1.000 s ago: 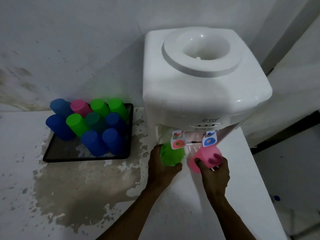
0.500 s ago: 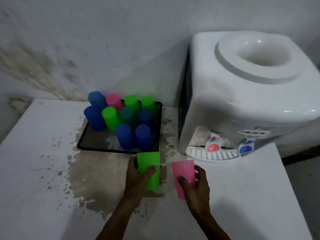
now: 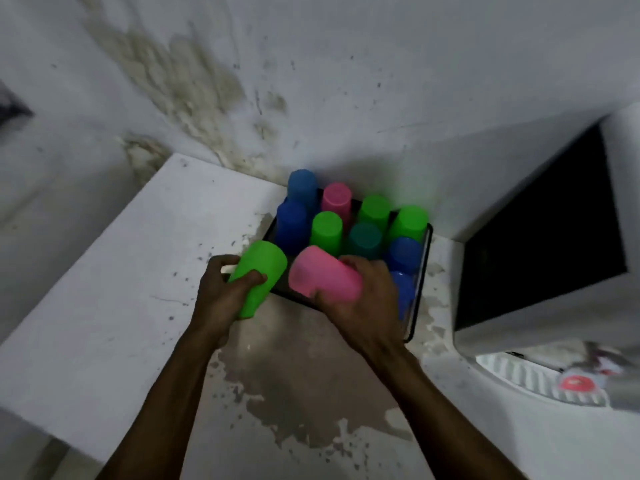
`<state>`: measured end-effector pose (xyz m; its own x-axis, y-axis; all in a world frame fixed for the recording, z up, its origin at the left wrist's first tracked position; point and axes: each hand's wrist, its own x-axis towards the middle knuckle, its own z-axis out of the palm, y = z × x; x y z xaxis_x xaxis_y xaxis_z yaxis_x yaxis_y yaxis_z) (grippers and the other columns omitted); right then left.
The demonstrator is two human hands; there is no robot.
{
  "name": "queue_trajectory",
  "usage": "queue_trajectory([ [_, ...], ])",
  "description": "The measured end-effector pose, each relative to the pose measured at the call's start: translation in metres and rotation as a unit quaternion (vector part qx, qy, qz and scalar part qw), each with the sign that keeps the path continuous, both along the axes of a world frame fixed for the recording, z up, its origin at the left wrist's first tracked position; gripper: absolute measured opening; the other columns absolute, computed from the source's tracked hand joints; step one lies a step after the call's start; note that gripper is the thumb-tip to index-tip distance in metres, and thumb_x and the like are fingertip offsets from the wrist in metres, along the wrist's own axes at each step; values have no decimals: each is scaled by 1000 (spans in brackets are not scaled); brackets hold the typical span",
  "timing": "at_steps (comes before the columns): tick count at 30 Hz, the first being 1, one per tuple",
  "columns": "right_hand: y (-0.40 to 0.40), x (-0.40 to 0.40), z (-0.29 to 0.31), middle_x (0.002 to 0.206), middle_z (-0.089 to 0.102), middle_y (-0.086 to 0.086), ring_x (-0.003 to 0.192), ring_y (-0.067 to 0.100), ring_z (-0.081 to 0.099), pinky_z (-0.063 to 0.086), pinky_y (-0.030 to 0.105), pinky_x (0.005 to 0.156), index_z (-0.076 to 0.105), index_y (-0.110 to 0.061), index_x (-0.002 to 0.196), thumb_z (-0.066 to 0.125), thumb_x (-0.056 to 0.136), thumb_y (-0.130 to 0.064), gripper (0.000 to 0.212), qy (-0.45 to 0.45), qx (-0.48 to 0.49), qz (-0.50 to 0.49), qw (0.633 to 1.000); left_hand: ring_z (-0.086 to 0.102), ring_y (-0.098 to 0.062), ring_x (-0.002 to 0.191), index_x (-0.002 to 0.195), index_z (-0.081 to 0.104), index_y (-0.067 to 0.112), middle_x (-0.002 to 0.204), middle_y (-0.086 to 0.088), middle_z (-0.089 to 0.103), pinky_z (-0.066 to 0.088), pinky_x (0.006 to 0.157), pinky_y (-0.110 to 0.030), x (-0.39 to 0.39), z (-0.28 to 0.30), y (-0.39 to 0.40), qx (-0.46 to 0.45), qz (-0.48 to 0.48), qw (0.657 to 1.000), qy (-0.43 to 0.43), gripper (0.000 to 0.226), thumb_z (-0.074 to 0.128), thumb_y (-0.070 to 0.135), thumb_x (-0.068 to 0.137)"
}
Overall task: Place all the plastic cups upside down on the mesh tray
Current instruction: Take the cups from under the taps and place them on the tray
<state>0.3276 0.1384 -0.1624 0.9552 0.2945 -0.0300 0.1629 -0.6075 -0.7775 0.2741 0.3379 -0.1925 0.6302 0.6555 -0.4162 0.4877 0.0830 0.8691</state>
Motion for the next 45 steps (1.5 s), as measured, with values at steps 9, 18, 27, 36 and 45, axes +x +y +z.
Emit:
queue_trajectory([
  [9, 66, 60, -9, 118, 52, 16, 104, 35, 49, 45, 42, 80, 49, -8, 123, 72, 70, -27, 61, -55, -189, 106, 975, 53, -19, 89, 116, 50, 11, 102, 0, 54, 42, 70, -28, 34, -4, 31, 188, -31, 982, 8, 70, 88, 20, 58],
  [18, 81, 62, -36, 115, 53, 13, 102, 34, 54, 41, 39, 80, 51, -12, 114, 70, 73, -23, 47, -42, -294, 141, 945, 51, -25, 100, 122, 44, 15, 115, -14, 55, 43, 72, -34, 61, -33, 25, 241, -211, 946, 38, 81, 88, 22, 54],
  [27, 87, 65, -44, 109, 62, 12, 97, 34, 60, 39, 40, 81, 49, -16, 113, 72, 71, -27, 49, -69, -314, 120, 939, 49, -24, 105, 128, 38, 17, 124, -14, 49, 49, 78, -36, 72, -41, 23, 225, -253, 939, 56, 87, 88, 21, 57],
  [36, 79, 58, -36, 111, 61, 11, 100, 35, 59, 40, 41, 93, 50, -17, 117, 77, 66, -35, 60, -58, -280, 112, 952, 48, -25, 113, 134, 37, 15, 130, -11, 51, 44, 79, -33, 69, -42, 25, 244, -262, 933, 33, 94, 89, 26, 55],
  [45, 49, 37, -3, 110, 61, 9, 99, 28, 59, 49, 42, 85, 51, -16, 120, 70, 73, -43, 57, -87, -149, 47, 984, 47, -25, 121, 137, 35, 15, 137, -9, 48, 44, 91, -34, 42, 3, 16, 312, -255, 914, -45, 101, 72, 60, 54],
])
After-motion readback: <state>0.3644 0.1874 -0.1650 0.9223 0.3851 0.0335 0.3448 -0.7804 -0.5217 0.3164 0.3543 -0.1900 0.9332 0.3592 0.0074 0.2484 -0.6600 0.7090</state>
